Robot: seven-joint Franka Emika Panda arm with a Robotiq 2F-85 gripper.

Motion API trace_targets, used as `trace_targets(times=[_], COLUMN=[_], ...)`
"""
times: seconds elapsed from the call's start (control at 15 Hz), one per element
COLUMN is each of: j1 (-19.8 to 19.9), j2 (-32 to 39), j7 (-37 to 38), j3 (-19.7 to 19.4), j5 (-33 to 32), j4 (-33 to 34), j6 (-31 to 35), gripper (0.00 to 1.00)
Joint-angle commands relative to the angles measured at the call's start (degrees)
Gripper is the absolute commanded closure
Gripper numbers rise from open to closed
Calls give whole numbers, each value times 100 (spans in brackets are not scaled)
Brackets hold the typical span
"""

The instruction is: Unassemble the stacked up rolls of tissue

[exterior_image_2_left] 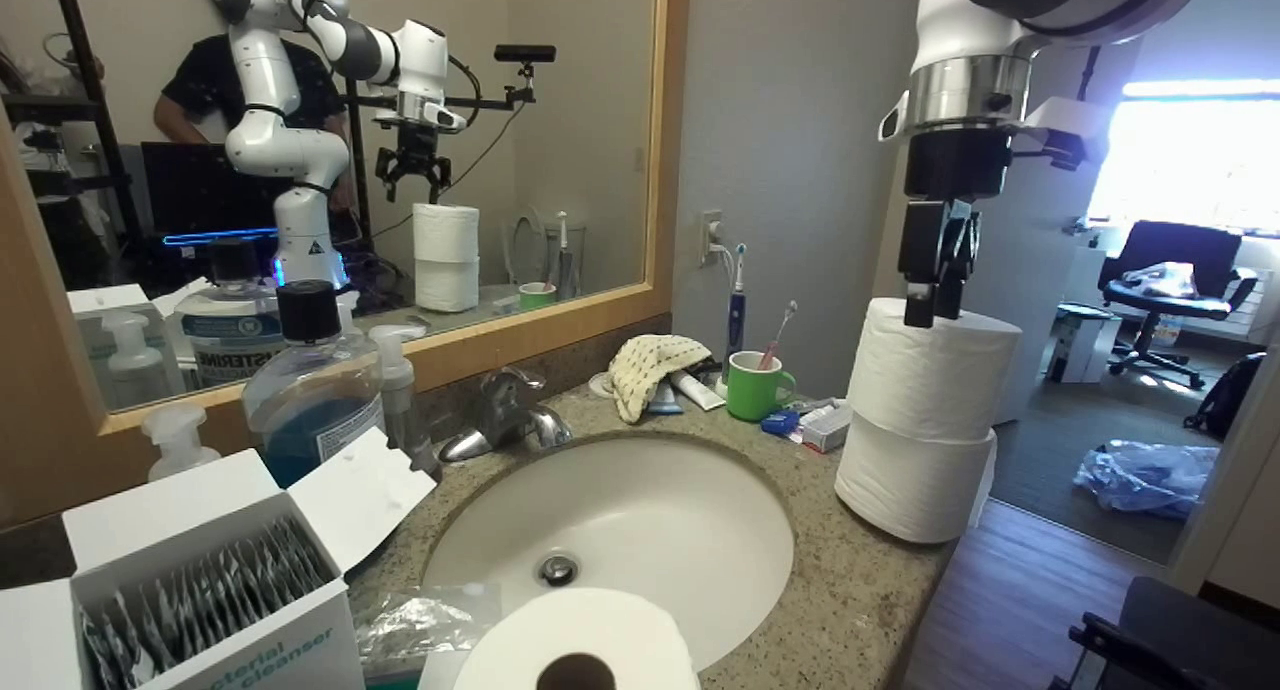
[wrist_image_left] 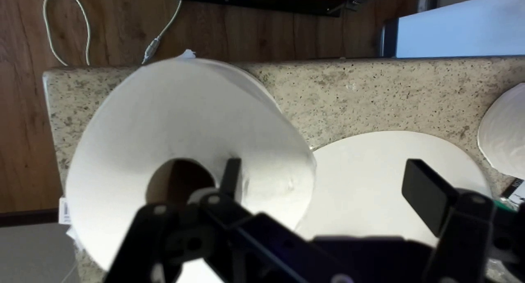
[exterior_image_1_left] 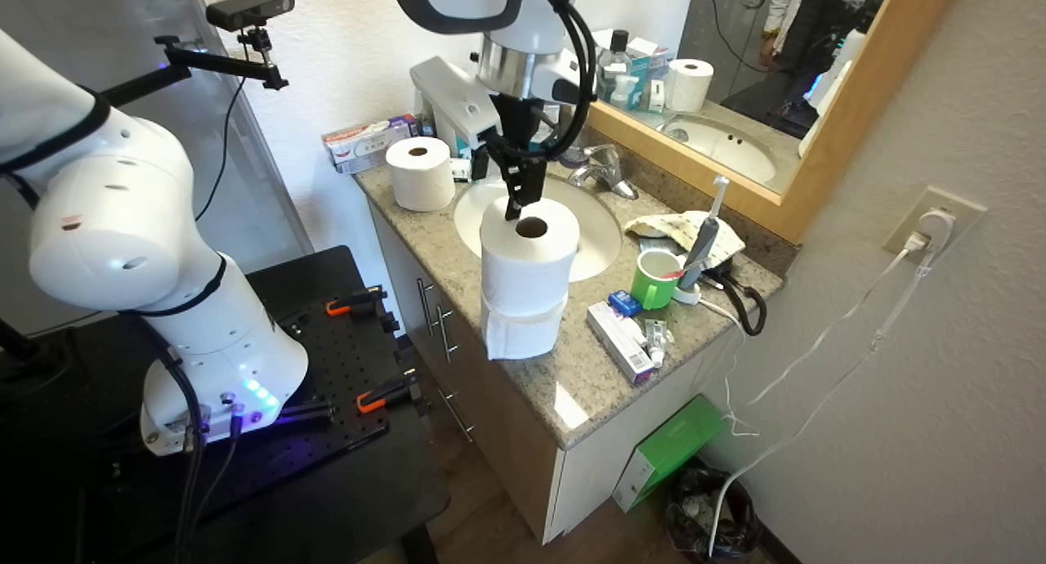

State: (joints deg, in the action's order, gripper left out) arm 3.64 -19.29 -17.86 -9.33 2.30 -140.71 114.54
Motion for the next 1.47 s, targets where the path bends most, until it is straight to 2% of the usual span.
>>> trace_targets(times=[0.0, 1.4], j1=[51, 7], j2=[-208, 69], j7=[29, -251], j3=[35, -31], j5=[-101, 36], j4=[-90, -16], j6=[-62, 43], gripper=[0, 0])
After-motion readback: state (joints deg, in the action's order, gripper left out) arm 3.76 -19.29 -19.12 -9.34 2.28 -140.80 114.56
